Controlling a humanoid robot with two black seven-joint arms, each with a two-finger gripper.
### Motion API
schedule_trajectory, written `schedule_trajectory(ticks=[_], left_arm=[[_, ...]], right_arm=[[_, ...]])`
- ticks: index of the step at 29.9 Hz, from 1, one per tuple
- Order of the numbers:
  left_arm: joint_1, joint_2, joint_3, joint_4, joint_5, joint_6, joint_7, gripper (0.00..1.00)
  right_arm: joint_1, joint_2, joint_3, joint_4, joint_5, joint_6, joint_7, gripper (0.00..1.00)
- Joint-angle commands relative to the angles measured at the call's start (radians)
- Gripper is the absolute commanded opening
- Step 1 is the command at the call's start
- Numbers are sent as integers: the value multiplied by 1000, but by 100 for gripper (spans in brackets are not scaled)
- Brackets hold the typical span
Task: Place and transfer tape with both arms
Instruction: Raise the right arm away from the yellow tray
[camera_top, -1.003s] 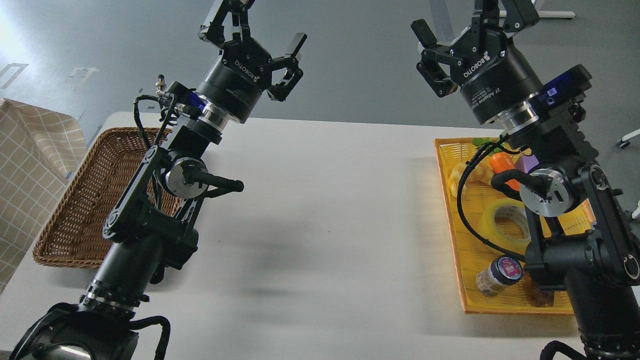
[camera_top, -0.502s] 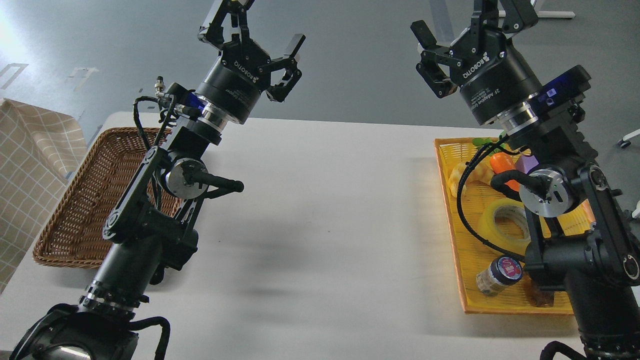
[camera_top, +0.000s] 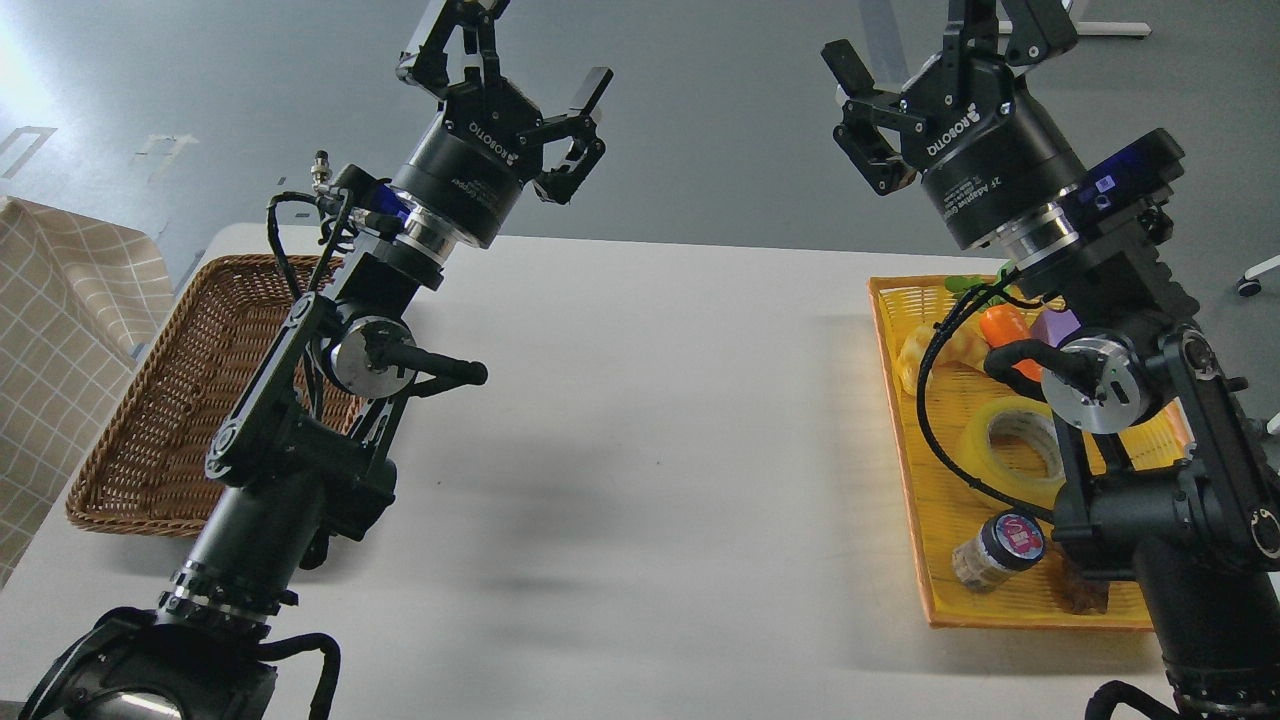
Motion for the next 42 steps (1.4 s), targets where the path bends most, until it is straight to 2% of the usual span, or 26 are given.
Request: schedule_trajectory(ticks=[1,8,18,31,33,38,40,41,42], left_arm=[[2,0,0,-3,1,-2,0,98],[2,0,0,-3,1,-3,0,98],[2,0,0,-9,1,-17,-2,98],[2,0,-2,-9,2,-15,-2,98],[2,0,-2,-9,1,-14,-2,98],[2,0,0,-9,2,-11,-2,98],[2,0,-2,-9,2,-12,-2,98],[2,0,-2,-9,2,-12,-2,98],[2,3,-2,-9,2,-11,-2,98]], right_arm=[[14,-83,-6,0,-4,-7,-9,100],[28,-301,-48,17,-35,-7,-33,100],[25,-621,-93,17,-73,21,-25,100],[-73,-838,-121,26,-162,27,-21,100],[-103,-853,-121,25,-196,27,-7,100],[-162,-908,-122,25,-236,27,86,100],[-176,-922,-121,22,-236,30,174,100],[-178,-924,-119,22,-234,35,200,100],[-178,-931,-118,16,-236,44,253,100]])
